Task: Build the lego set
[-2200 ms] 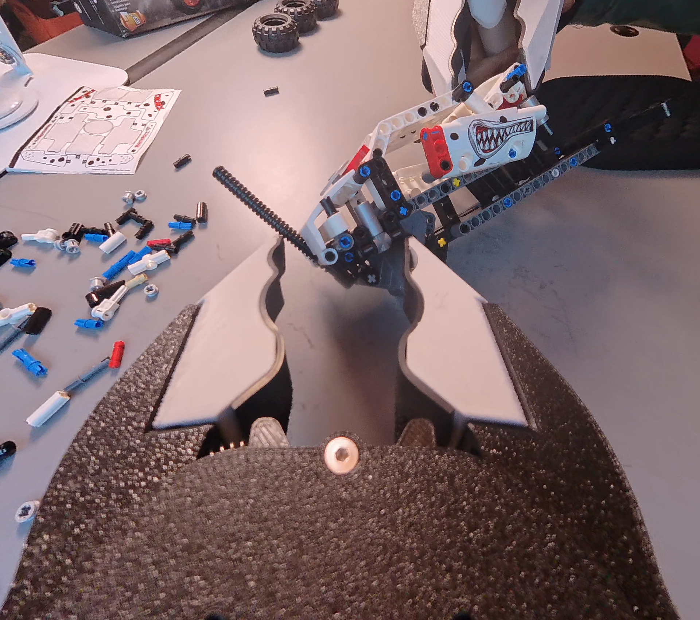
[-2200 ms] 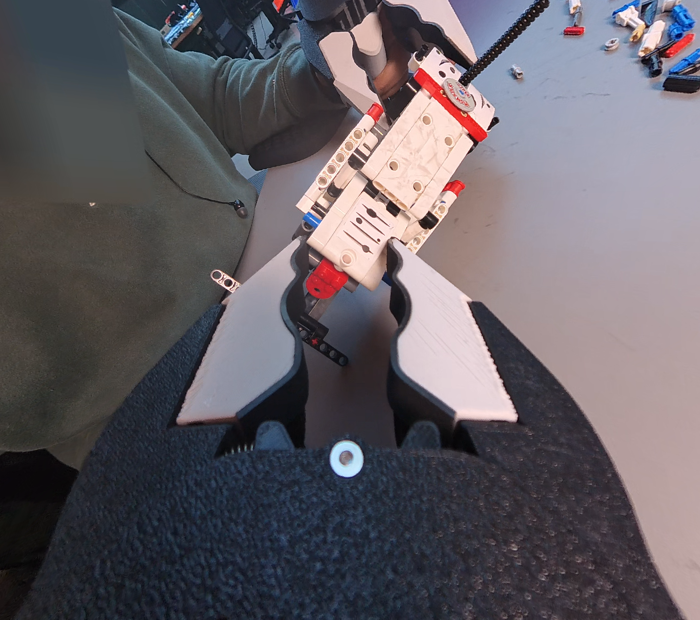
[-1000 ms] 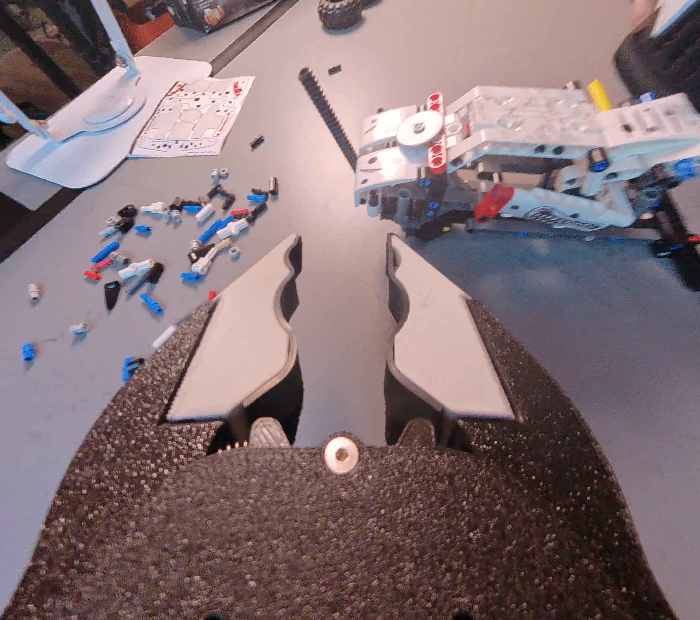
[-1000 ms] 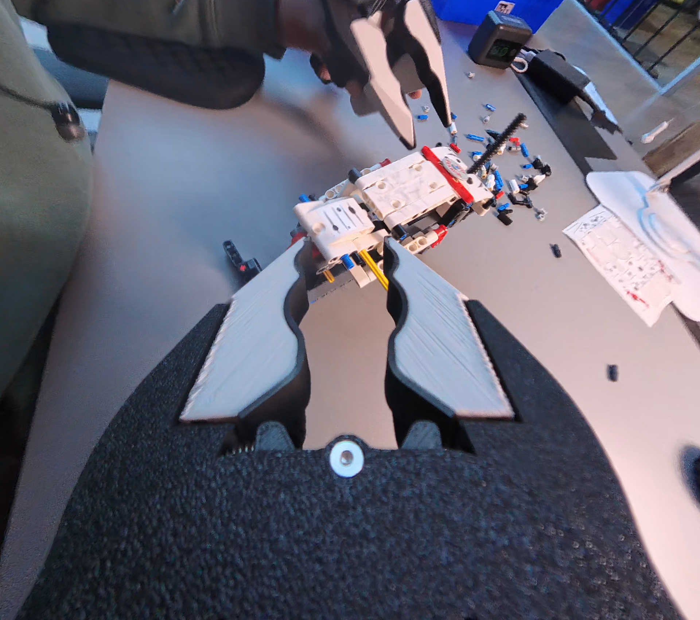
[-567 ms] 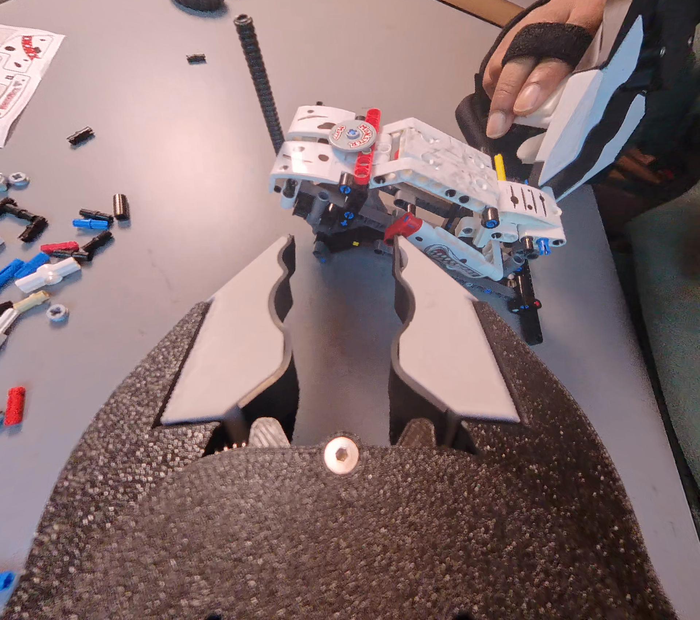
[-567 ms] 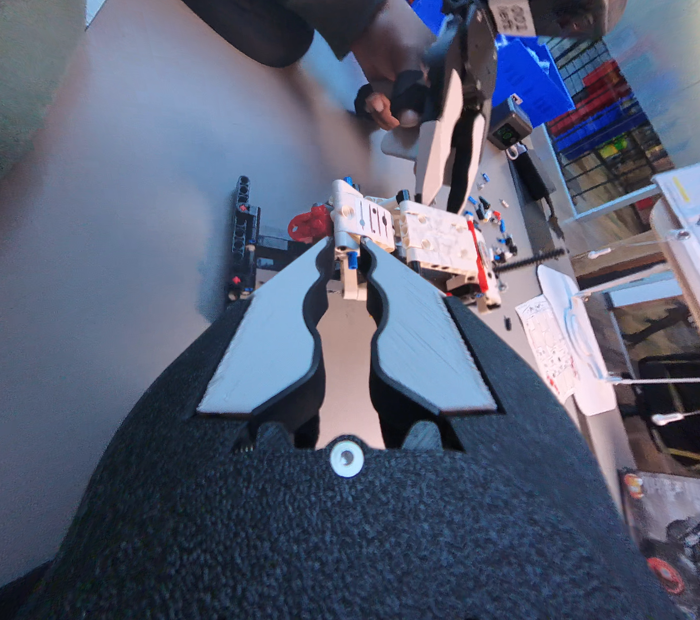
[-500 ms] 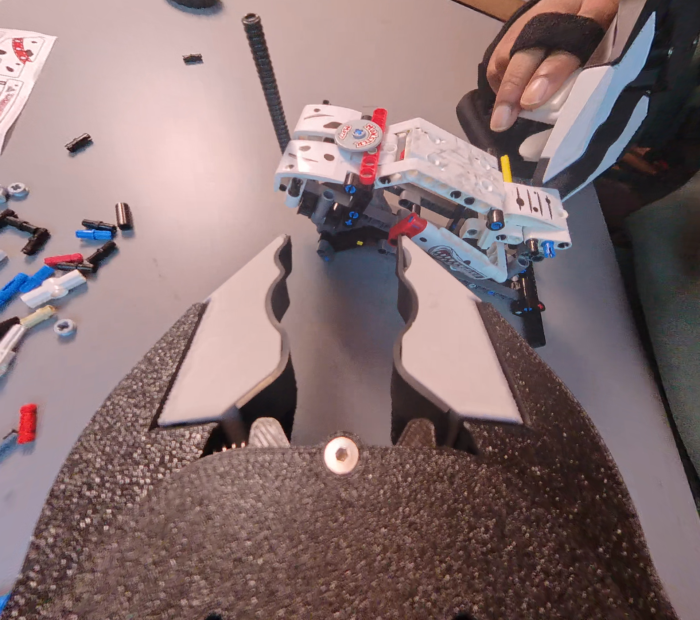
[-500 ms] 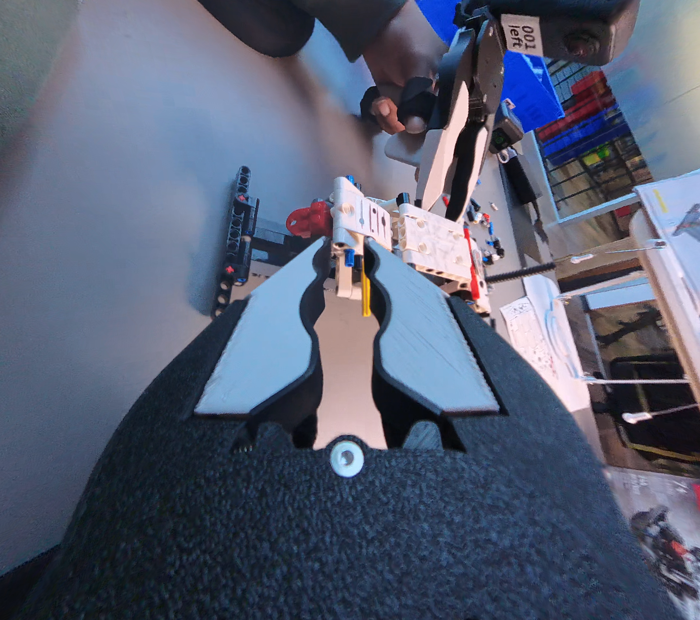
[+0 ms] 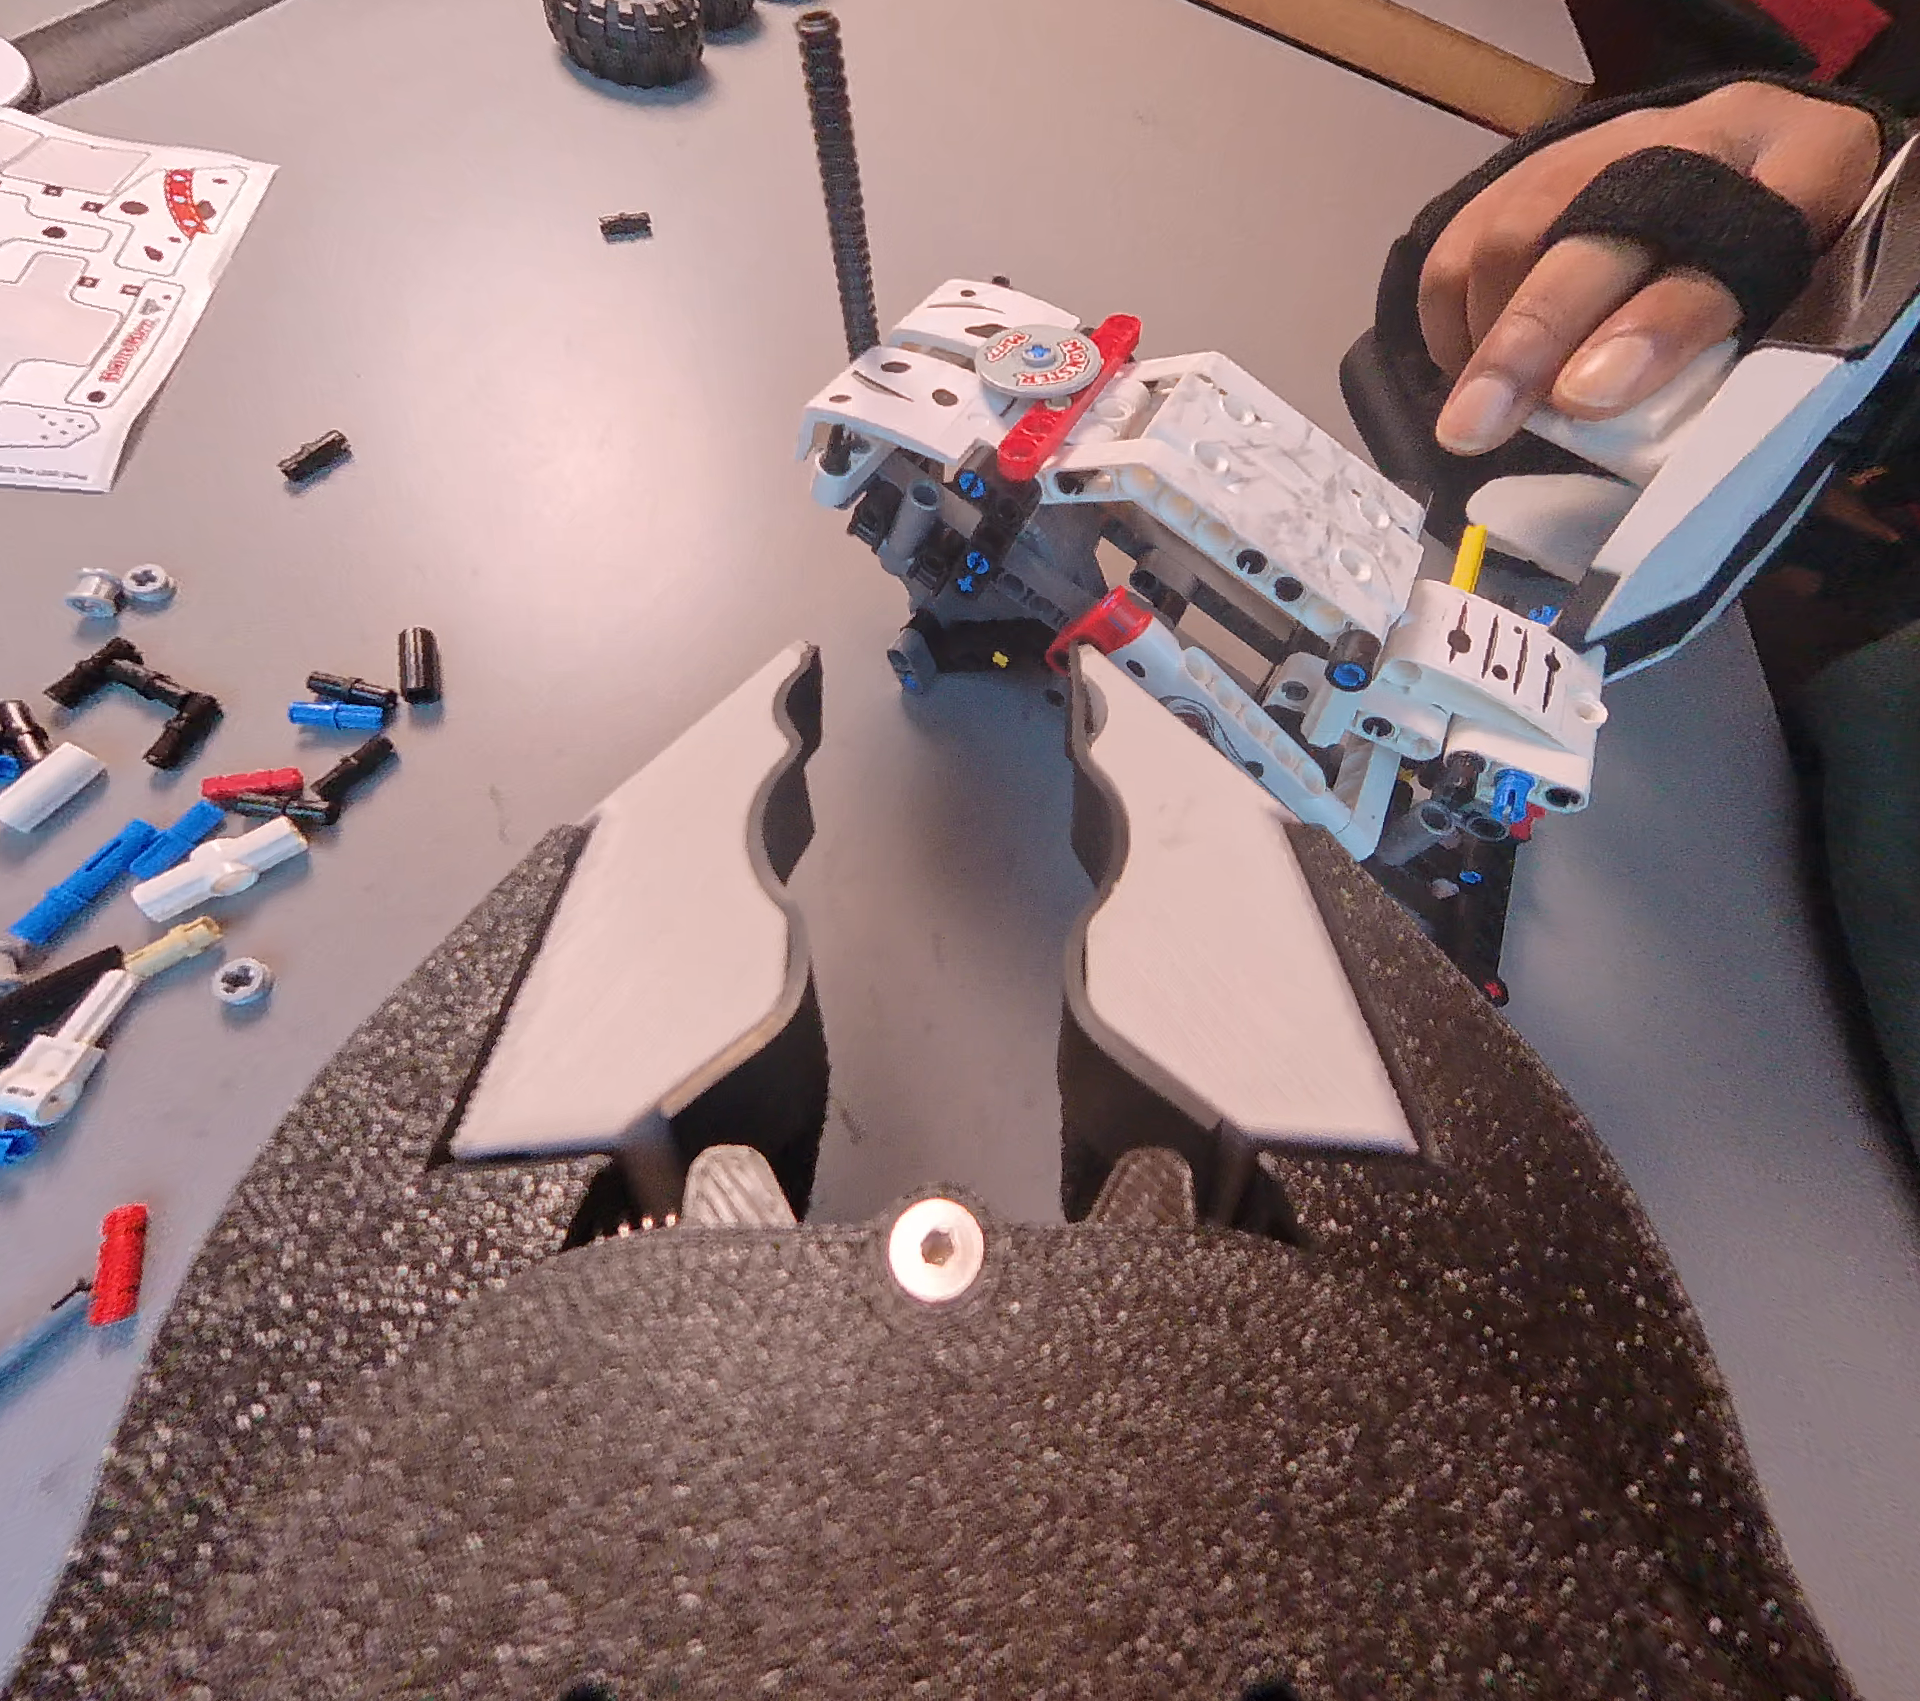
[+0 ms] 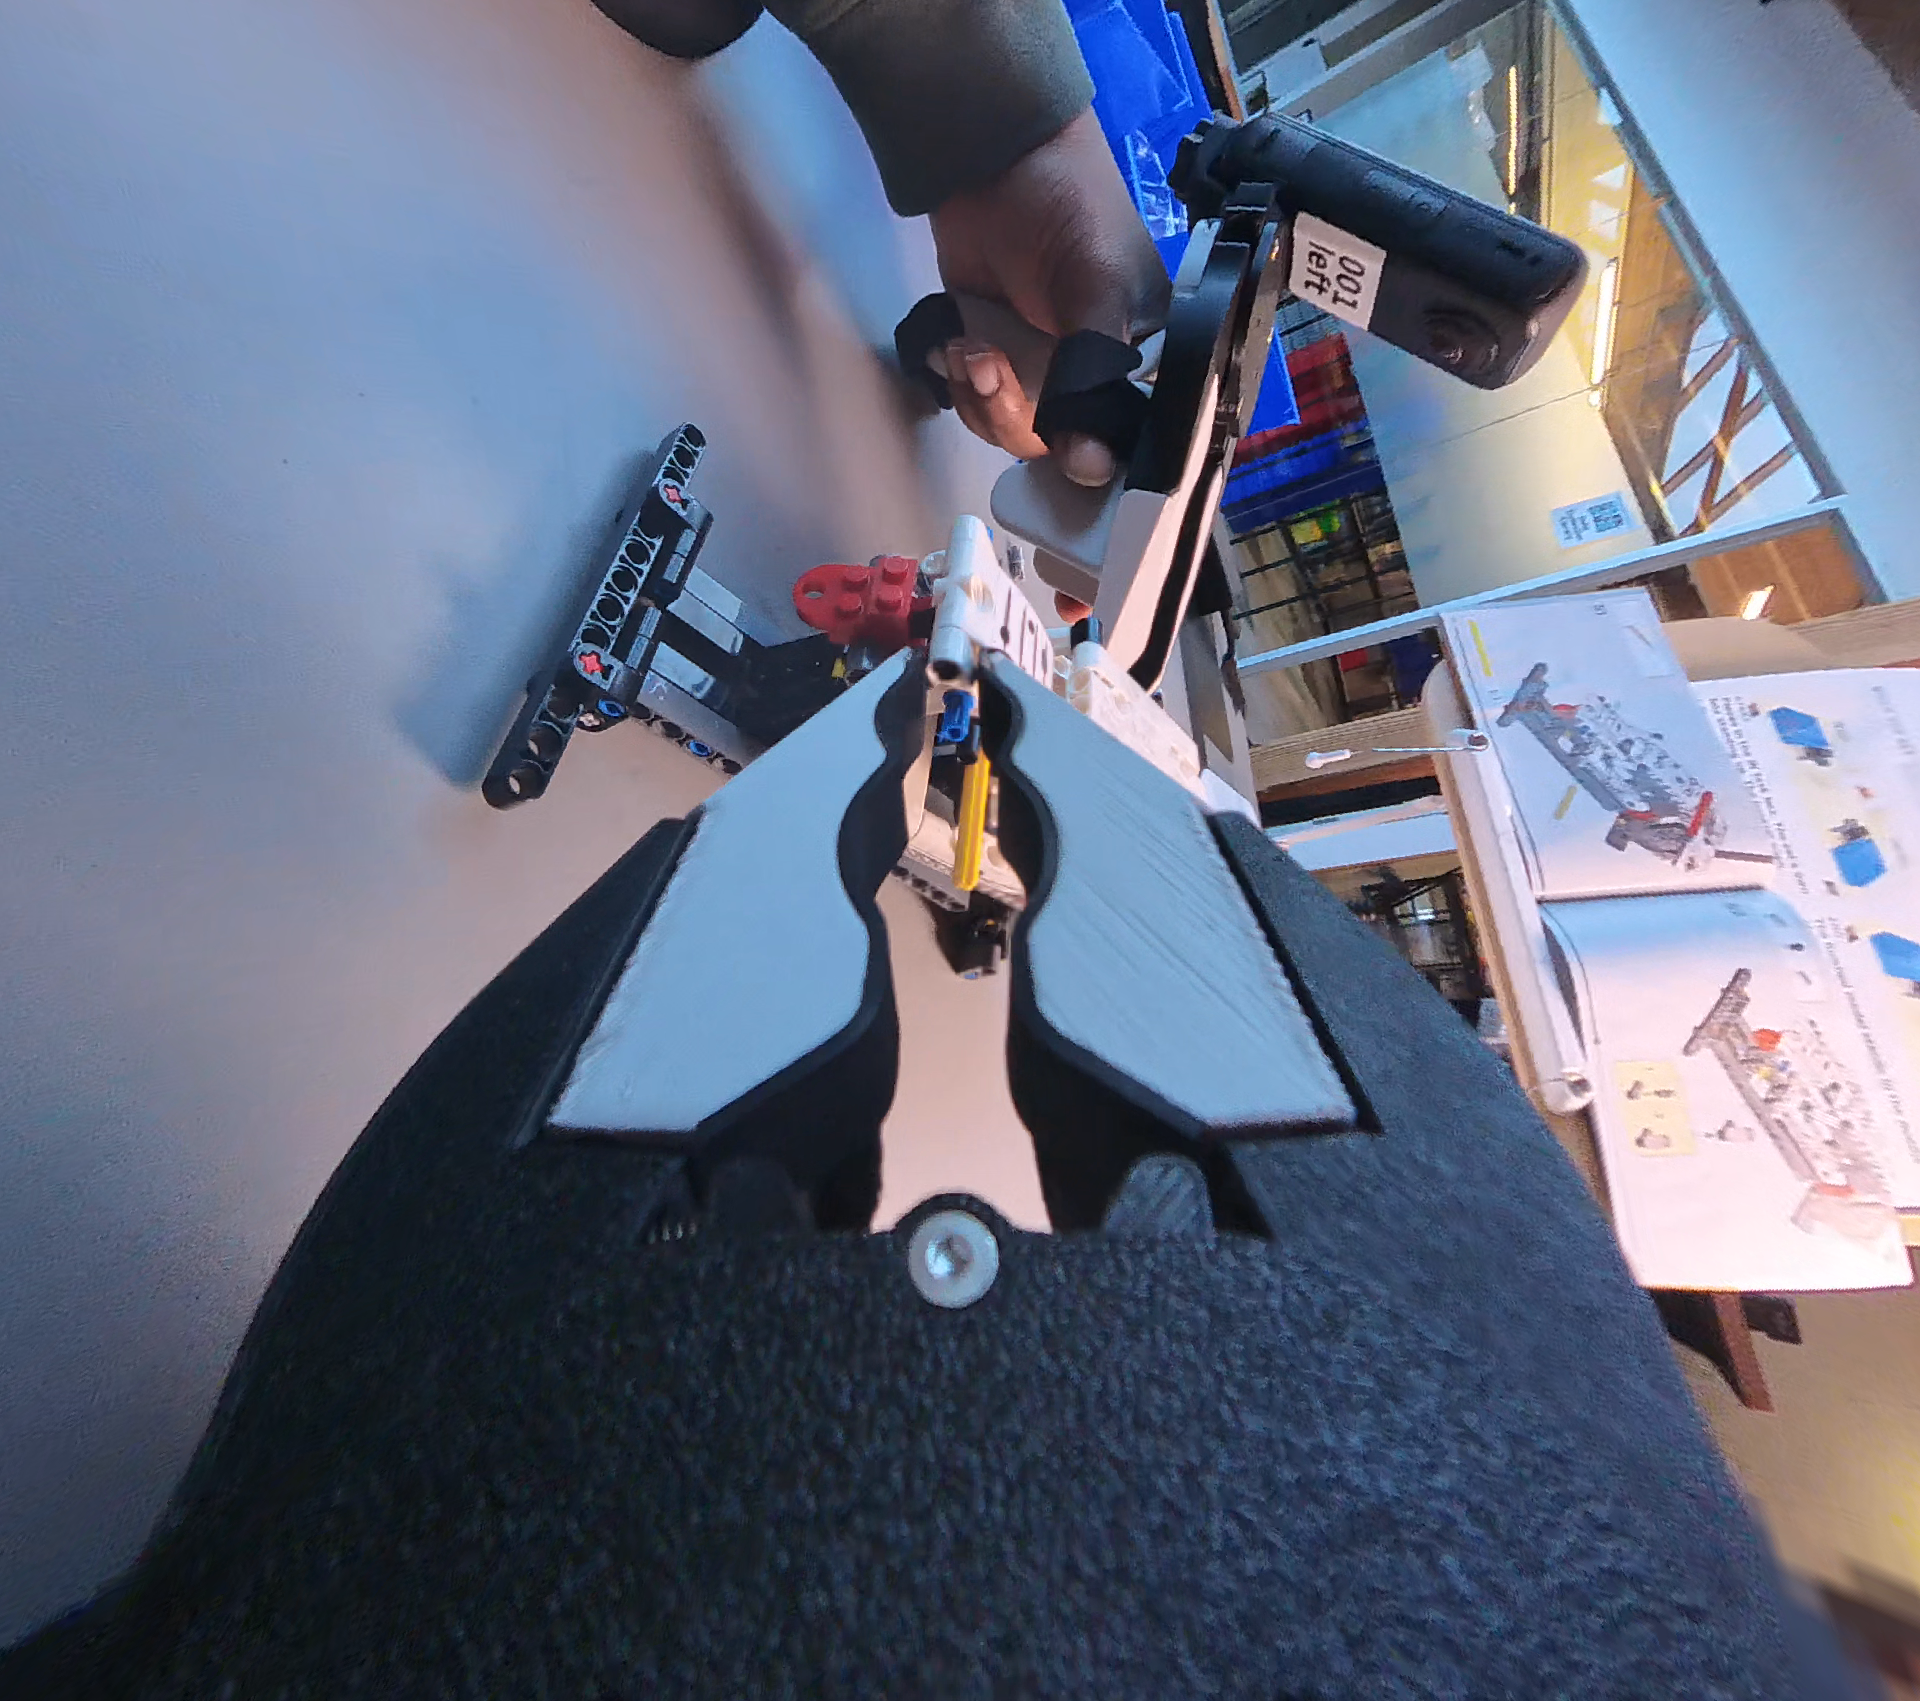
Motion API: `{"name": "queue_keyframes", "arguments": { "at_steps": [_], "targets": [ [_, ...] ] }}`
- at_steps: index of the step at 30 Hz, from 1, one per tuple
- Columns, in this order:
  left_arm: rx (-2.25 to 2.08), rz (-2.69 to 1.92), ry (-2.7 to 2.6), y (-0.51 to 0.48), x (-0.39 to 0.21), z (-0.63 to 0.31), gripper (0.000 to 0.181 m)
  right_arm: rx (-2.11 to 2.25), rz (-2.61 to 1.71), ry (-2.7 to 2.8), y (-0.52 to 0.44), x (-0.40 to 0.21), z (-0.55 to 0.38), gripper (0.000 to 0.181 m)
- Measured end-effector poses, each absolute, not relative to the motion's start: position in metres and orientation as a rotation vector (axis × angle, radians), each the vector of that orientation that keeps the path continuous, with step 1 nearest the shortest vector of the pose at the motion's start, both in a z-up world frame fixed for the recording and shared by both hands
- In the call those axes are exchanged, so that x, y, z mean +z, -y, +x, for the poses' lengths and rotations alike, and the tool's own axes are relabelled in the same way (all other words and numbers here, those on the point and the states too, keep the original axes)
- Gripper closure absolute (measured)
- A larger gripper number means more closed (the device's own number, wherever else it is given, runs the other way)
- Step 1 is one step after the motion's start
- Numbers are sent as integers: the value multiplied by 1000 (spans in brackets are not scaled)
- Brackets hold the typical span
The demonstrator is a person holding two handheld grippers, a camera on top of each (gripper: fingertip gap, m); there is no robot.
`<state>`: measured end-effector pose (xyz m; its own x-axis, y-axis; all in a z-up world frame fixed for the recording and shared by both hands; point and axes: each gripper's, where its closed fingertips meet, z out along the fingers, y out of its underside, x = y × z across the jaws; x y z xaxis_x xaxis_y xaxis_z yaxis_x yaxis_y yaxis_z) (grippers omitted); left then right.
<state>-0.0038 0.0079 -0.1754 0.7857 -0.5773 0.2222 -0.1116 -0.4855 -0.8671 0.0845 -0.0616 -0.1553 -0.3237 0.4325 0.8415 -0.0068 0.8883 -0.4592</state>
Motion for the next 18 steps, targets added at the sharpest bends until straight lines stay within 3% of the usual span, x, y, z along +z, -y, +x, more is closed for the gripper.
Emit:
{"name": "queue_keyframes", "arguments": {
  "at_steps": [18],
  "targets": [
    [-569, -1968, -449, -2, -159, -14, 132, 471, -317, 1810, 65, -156, 84, 170]
  ]
}}
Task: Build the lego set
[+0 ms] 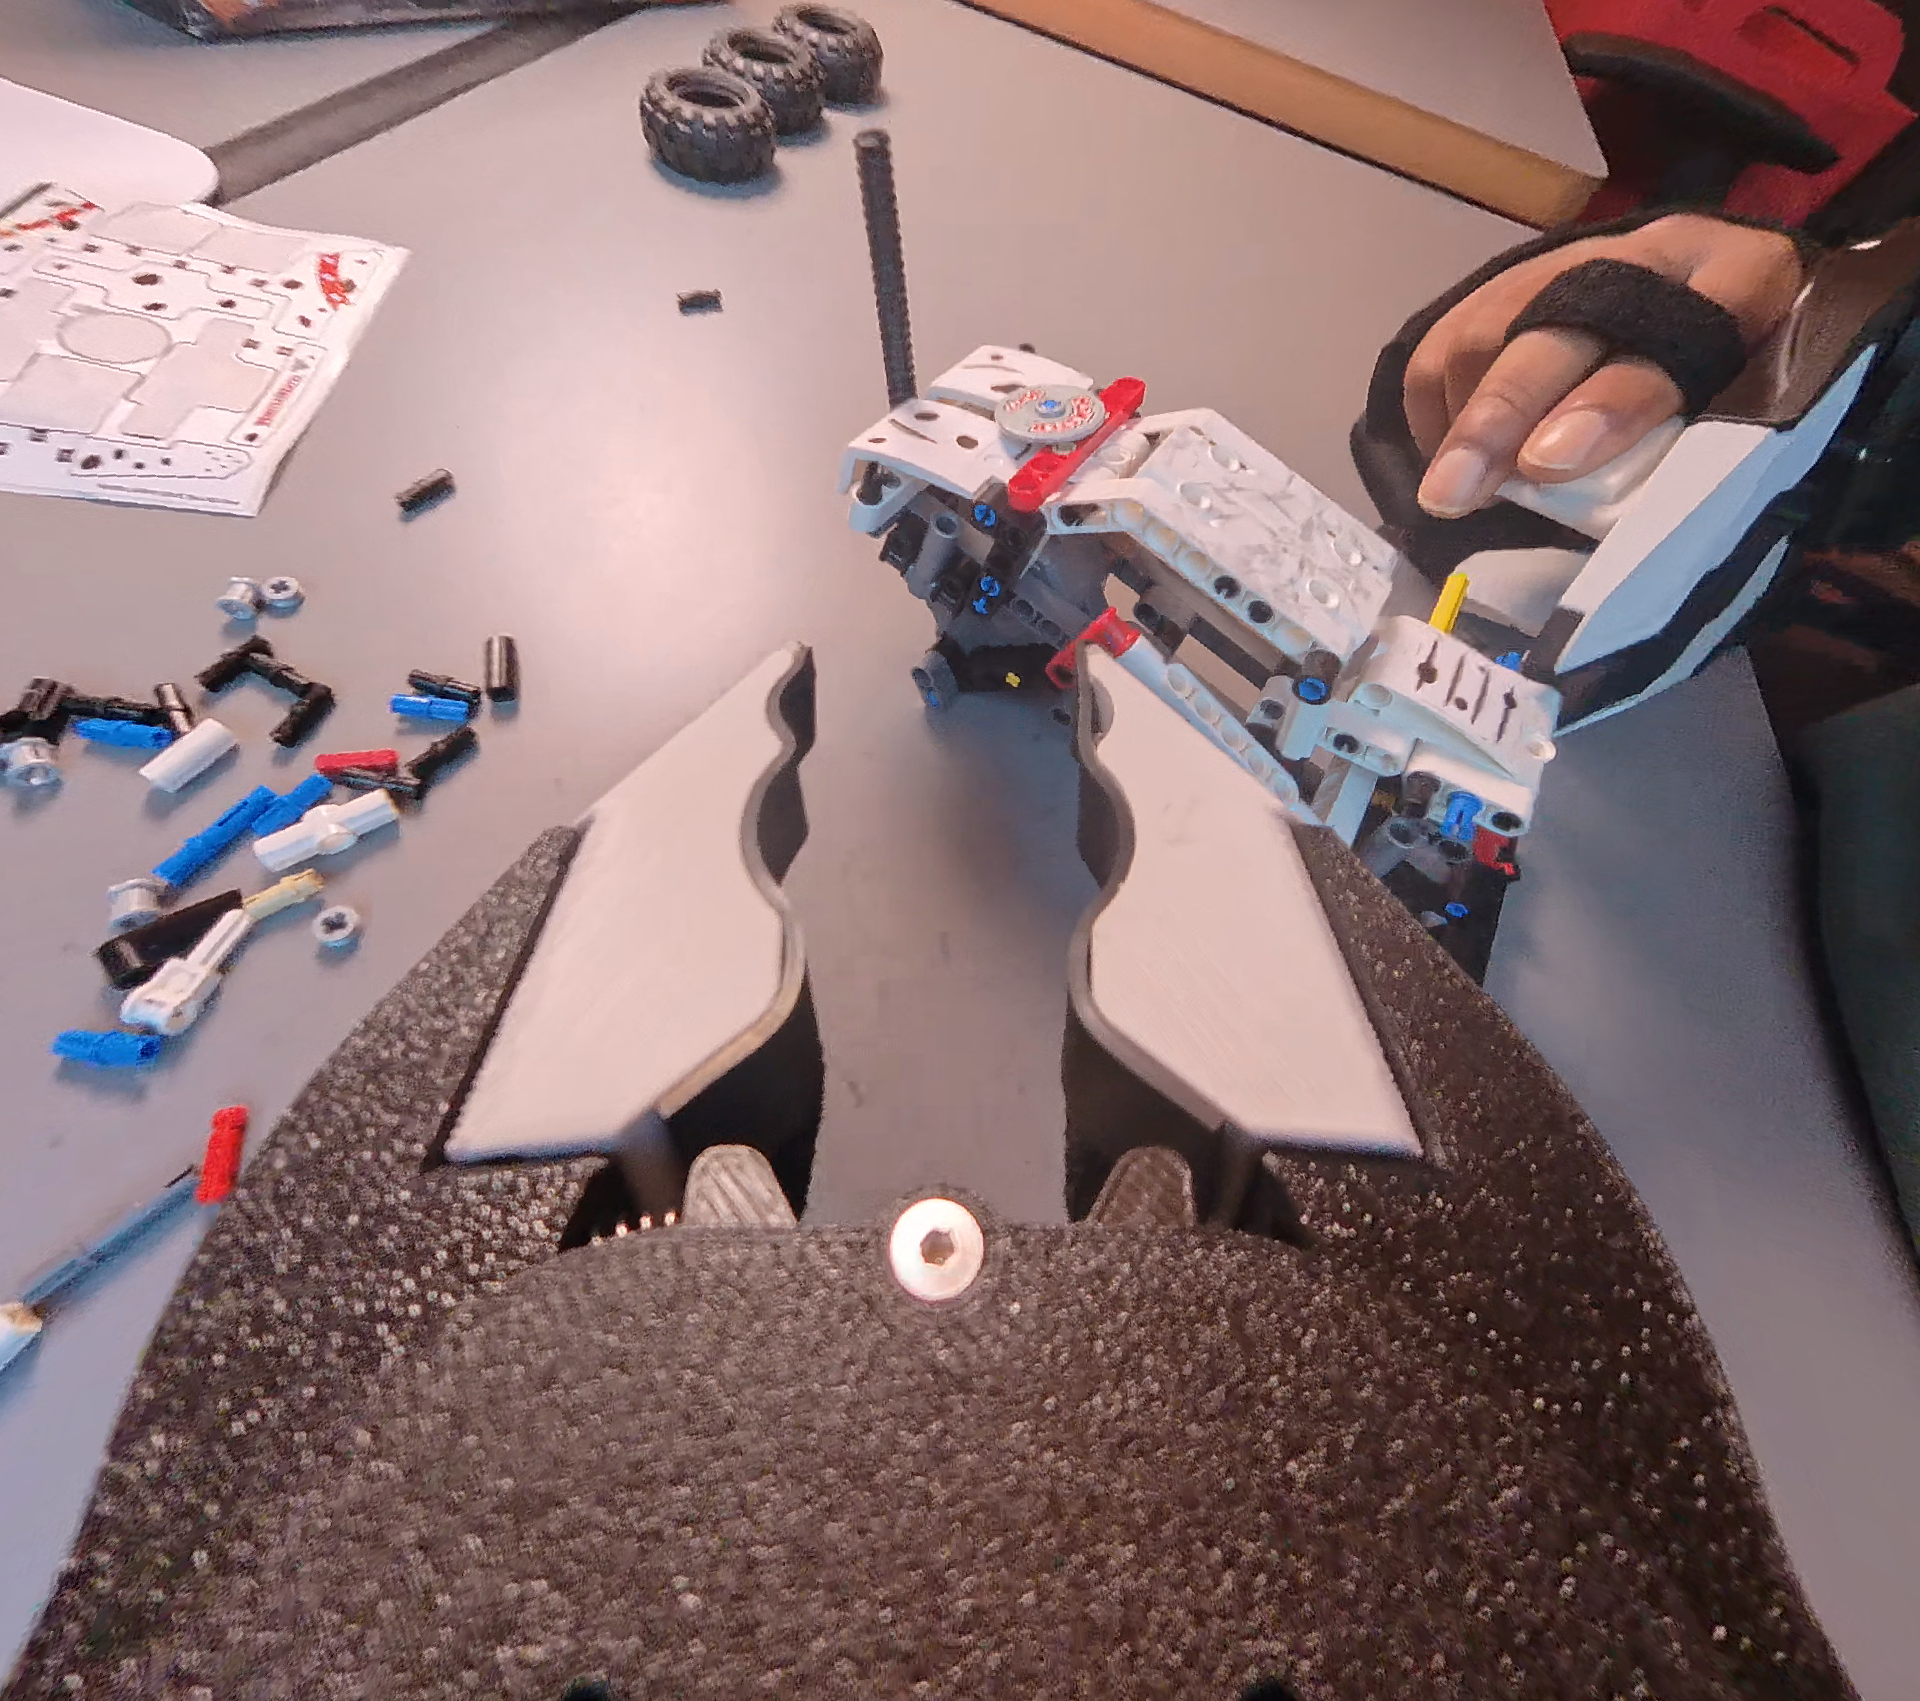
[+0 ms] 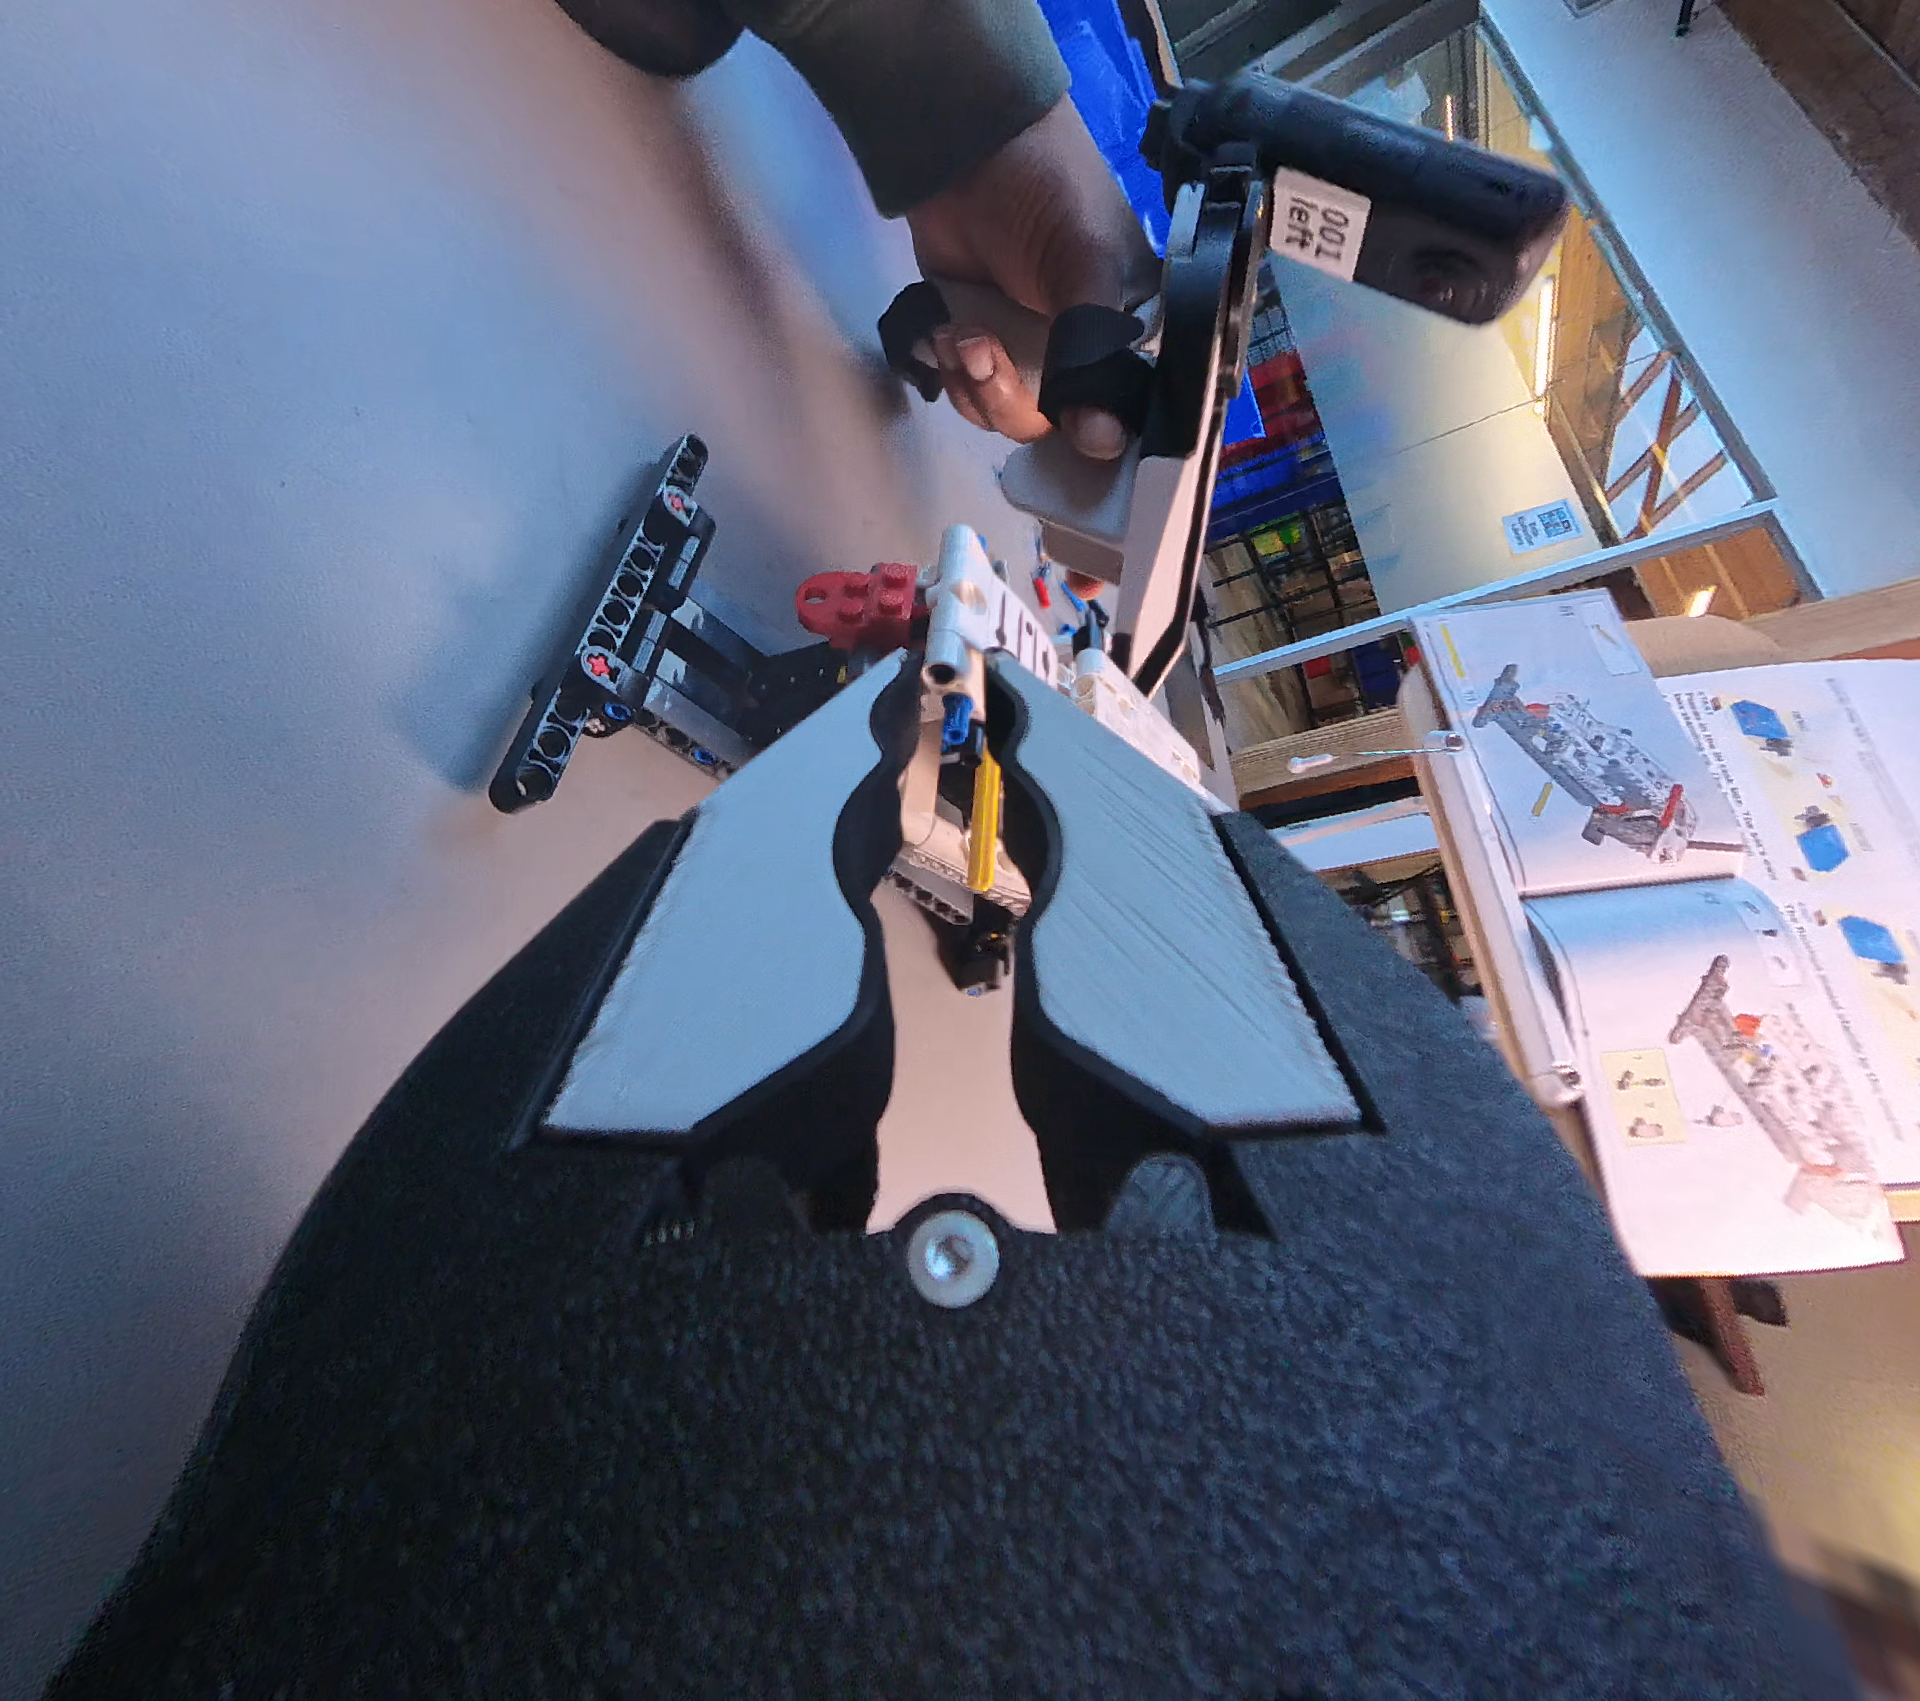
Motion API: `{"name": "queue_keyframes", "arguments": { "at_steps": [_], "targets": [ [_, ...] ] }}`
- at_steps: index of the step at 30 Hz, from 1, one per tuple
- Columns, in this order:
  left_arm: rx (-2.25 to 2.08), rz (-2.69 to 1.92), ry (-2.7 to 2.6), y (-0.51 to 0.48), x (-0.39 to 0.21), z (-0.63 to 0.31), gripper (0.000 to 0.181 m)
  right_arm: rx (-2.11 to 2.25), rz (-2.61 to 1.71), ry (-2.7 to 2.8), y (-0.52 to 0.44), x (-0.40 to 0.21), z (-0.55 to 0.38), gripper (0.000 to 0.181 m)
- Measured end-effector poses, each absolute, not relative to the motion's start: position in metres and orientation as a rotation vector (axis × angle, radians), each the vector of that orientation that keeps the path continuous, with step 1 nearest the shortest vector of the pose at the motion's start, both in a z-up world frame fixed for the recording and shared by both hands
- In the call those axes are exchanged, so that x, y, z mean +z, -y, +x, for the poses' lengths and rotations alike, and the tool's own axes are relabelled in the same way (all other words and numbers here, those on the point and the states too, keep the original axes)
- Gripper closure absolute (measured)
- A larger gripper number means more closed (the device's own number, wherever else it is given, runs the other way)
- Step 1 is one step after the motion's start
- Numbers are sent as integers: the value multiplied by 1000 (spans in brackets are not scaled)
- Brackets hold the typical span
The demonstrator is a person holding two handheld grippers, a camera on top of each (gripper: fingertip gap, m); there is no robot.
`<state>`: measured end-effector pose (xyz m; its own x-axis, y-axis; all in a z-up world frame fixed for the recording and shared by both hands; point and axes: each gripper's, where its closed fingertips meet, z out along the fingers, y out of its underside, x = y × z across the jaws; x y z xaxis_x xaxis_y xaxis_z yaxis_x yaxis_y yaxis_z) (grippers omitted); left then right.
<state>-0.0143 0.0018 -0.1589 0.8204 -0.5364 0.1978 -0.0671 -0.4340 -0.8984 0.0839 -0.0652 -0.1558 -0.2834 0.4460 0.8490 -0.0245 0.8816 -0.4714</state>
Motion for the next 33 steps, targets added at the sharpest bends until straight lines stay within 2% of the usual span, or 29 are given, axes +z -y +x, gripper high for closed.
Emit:
{"name": "queue_keyframes", "arguments": {
  "at_steps": [2, 4, 9, 12, 15, 20, 22, 33],
  "targets": [
    [-547, -1945, -477, 11, -145, -11, 133, 614, -394, 1805, 67, -147, 90, 163],
    [-546, -1952, -552, 32, -138, 6, 137, 752, -534, 1811, 55, -140, 97, 163],
    [-672, -2048, -521, 67, -152, 51, 134, 833, -785, 1893, 28, -158, 106, 166],
    [-706, -2040, -447, 65, -159, 62, 130, 879, -823, 1911, 33, -158, 104, 172],
    [-693, -2024, -442, 60, -161, 65, 134, 871, -838, 1921, 33, -161, 102, 177],
    [-676, -2013, -444, 60, -162, 65, 136, 869, -859, 1918, 33, -161, 101, 178],
    [-713, -2000, -453, 62, -160, 69, 148, 876, -870, 1912, 33, -161, 100, 178],
    [-657, -2001, -478, 60, -161, 68, 149, 885, -870, 1935, 31, -161, 97, 178]
  ]
}}
